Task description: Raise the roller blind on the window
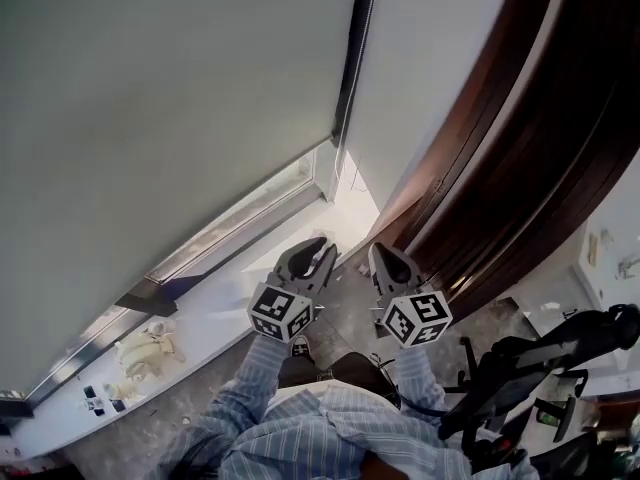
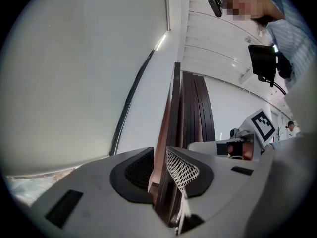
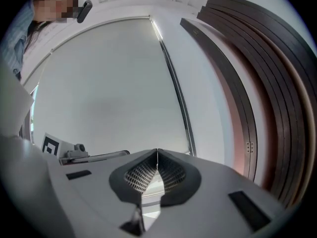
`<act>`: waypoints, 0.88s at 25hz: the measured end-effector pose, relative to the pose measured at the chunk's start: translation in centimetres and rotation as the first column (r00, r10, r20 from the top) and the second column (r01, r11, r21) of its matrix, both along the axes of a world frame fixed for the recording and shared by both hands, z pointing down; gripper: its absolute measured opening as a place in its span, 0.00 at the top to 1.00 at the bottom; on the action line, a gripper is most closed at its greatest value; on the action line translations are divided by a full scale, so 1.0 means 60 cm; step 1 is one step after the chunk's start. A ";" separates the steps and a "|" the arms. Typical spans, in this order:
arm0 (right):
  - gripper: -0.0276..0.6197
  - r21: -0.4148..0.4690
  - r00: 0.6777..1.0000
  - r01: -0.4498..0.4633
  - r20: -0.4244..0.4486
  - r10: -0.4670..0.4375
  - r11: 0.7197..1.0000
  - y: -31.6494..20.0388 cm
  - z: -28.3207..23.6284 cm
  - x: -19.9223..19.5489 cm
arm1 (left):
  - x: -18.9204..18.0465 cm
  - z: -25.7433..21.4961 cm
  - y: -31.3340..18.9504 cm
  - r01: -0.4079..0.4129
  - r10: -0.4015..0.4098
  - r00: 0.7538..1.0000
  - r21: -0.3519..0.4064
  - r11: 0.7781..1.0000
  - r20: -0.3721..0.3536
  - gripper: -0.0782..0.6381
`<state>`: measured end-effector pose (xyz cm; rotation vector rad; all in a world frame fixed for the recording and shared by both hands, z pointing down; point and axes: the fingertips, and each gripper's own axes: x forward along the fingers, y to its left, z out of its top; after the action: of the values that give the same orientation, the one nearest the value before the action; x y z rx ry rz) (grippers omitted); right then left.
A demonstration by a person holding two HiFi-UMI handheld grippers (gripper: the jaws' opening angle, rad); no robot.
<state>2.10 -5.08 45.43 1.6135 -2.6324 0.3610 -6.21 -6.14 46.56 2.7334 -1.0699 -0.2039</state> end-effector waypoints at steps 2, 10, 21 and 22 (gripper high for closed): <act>0.95 -0.008 1.000 -0.015 -0.004 0.015 1.000 -0.025 0.003 -0.002 | 0.001 0.000 -0.034 -0.019 0.019 1.000 -0.006 1.000 -0.003 0.80; 0.95 -0.031 0.999 -0.009 -0.035 0.008 0.999 -0.109 0.016 0.018 | 0.053 -0.015 -0.173 -0.032 0.032 0.999 0.013 0.999 0.002 0.79; 0.95 -0.026 0.991 0.117 -0.058 -0.119 0.993 -0.261 0.008 0.108 | 0.175 -0.072 -0.423 0.040 -0.044 0.997 0.056 0.998 0.057 0.73; 0.95 -0.030 0.990 0.127 -0.061 -0.129 0.991 -0.272 0.009 0.116 | 0.187 -0.081 -0.446 0.050 -0.054 0.997 0.062 0.997 0.058 0.72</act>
<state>9.08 -21.39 45.94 1.4152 -2.6544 0.3321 5.00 -32.92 41.70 2.7834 -1.1705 -0.1666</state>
